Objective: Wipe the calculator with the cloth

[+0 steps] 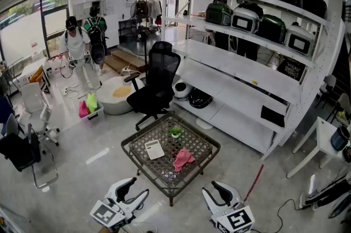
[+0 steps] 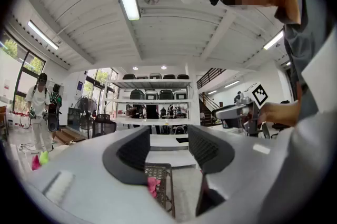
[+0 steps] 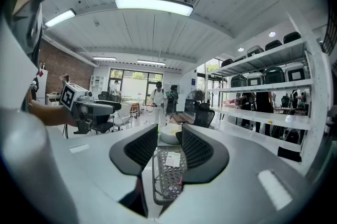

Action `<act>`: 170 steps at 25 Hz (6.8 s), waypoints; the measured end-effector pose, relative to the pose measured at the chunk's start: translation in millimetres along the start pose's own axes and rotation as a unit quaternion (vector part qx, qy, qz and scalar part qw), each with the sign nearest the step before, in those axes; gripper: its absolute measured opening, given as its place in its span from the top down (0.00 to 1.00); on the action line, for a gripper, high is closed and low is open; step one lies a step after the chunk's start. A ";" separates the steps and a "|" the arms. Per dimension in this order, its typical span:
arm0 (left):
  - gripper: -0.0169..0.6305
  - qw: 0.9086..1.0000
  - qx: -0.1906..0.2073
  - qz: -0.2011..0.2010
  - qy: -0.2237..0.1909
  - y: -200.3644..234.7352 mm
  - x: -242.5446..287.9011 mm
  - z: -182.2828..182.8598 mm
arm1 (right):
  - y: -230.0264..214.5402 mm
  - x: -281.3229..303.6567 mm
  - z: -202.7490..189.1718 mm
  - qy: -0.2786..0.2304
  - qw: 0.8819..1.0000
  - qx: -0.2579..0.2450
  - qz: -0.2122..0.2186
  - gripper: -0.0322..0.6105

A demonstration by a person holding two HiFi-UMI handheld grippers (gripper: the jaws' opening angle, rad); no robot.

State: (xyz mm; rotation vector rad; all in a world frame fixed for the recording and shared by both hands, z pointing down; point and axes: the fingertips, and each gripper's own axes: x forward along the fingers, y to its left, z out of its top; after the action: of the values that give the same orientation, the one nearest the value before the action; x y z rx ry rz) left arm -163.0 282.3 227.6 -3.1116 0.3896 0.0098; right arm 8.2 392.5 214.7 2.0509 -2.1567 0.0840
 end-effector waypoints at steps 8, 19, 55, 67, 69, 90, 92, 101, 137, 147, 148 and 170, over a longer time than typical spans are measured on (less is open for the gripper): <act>0.60 1.000 -0.001 0.004 0.002 -1.0 10.8 -2.4 | -12.7 1.6 -2.9 0.000 1.000 0.003 0.002 0.76; 0.59 1.000 -0.006 0.020 0.004 -5.3 18.7 -3.0 | -26.9 0.4 -1.8 -0.021 0.999 0.027 0.012 0.75; 0.59 0.999 -0.004 0.037 0.017 80.2 132.9 -29.3 | -108.7 102.1 -25.9 -0.012 0.998 0.050 0.037 0.75; 0.59 1.000 -0.021 0.023 0.003 188.8 161.5 -45.4 | -115.8 198.8 -17.3 0.003 0.999 0.046 0.008 0.75; 0.59 1.000 -0.014 0.019 -0.006 201.4 164.8 -49.9 | -118.2 209.5 -15.3 0.006 0.999 0.045 0.005 0.75; 0.59 0.991 -0.052 0.123 0.030 254.5 184.0 -82.2 | -148.3 335.7 -49.9 0.049 0.990 0.048 0.125 0.70; 0.59 0.988 -0.056 0.141 0.042 255.5 188.1 -82.3 | -153.2 348.6 -58.2 0.058 0.986 0.052 0.146 0.70; 0.58 0.971 -0.069 0.220 0.066 260.0 208.7 -109.8 | -179.0 396.4 -113.4 0.105 0.968 0.055 0.220 0.70; 0.56 0.947 -0.186 0.231 0.122 334.4 207.1 -305.1 | -168.8 440.0 -510.8 0.486 0.855 0.071 0.170 0.57; 0.56 0.944 -0.201 0.230 0.127 362.0 200.2 -317.1 | -165.2 450.7 -511.8 0.492 0.854 0.067 0.154 0.81; 0.56 0.943 -0.203 0.231 0.127 364.4 199.3 -318.3 | -164.5 453.4 -507.5 0.486 0.857 0.071 0.154 0.82; 0.56 0.930 -0.227 0.259 0.130 407.0 145.2 -339.0 | -64.0 630.8 -418.7 0.335 0.917 0.081 0.200 0.82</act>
State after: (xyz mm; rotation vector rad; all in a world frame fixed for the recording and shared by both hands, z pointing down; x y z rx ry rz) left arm -120.7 -150.1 563.6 -3.3294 1.3882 -0.3639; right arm 77.7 -169.2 721.5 1.3100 -2.0884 0.8977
